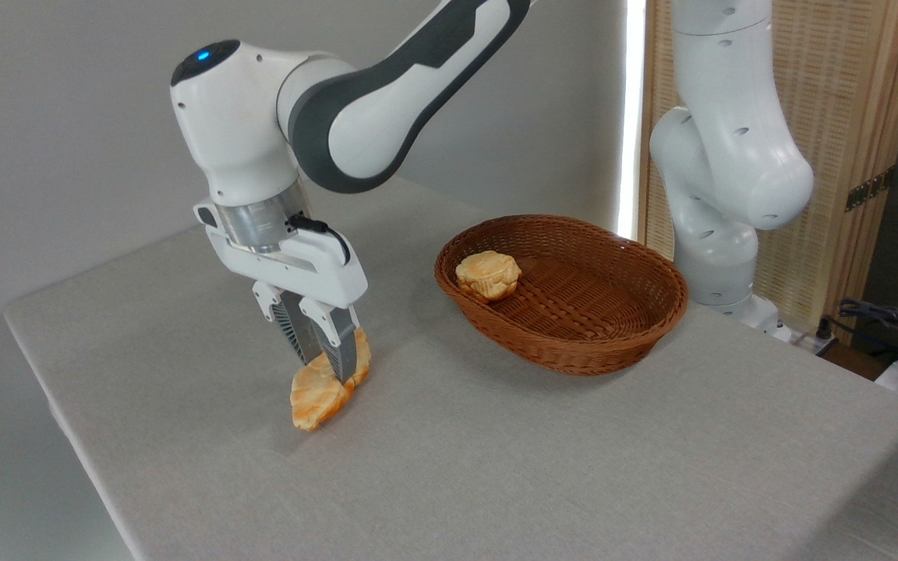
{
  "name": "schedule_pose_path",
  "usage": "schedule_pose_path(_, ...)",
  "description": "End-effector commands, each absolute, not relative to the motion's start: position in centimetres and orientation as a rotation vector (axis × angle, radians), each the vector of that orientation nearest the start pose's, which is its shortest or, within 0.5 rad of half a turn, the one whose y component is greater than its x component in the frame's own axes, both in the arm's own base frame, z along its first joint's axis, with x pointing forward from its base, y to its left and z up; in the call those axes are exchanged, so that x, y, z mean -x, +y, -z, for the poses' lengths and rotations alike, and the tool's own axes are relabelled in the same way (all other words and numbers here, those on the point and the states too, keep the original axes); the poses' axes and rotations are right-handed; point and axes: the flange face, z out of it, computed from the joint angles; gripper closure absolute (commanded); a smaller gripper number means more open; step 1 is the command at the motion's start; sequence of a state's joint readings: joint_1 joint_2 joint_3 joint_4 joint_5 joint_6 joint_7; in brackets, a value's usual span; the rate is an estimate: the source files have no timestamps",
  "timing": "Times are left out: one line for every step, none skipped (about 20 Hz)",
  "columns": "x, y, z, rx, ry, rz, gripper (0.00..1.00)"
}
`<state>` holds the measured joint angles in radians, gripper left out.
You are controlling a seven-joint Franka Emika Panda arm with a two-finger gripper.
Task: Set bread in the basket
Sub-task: 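Lift the held bread roll and carry it over the wicker basket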
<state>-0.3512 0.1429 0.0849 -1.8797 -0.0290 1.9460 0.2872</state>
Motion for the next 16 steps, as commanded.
schedule_pose_path(-55.7,-15.3,-45.0,3.018,0.879,-0.086,0.54)
schedule_pose_path(-55.6,-15.3,-45.6,3.018,0.881,-0.069,0.54)
schedule_pose_path(-55.4,-15.1,-46.6,3.018,0.889,-0.043,0.53)
schedule_pose_path(-55.1,-15.1,-48.0,3.017,0.899,-0.005,0.52)
schedule_pose_path(-54.7,-15.0,-49.3,3.018,0.9,0.031,0.51)
schedule_pose_path(-54.3,-14.8,-50.7,3.019,0.902,0.068,0.51)
schedule_pose_path(-53.8,-14.7,-51.7,3.016,0.914,0.078,0.51)
schedule_pose_path(-53.4,-14.5,-52.4,3.008,0.947,0.076,0.51)
schedule_pose_path(-52.8,-14.3,-53.2,2.994,0.994,0.071,0.51)
schedule_pose_path(-52.2,-14.1,-53.8,2.981,1.039,0.052,0.51)
schedule_pose_path(-51.8,-13.6,-54.4,2.967,1.083,0.038,0.51)
schedule_pose_path(-51.3,-13.1,-54.9,2.955,1.123,0.027,0.51)
schedule_pose_path(-50.6,-12.8,-55.5,2.941,1.168,0.011,0.51)
schedule_pose_path(-49.7,-12.3,-55.6,2.928,1.216,-0.021,0.51)
schedule_pose_path(-48.7,-12.0,-55.9,2.914,1.262,-0.042,0.51)
schedule_pose_path(-47.5,-11.6,-56.0,2.903,1.299,-0.055,0.51)
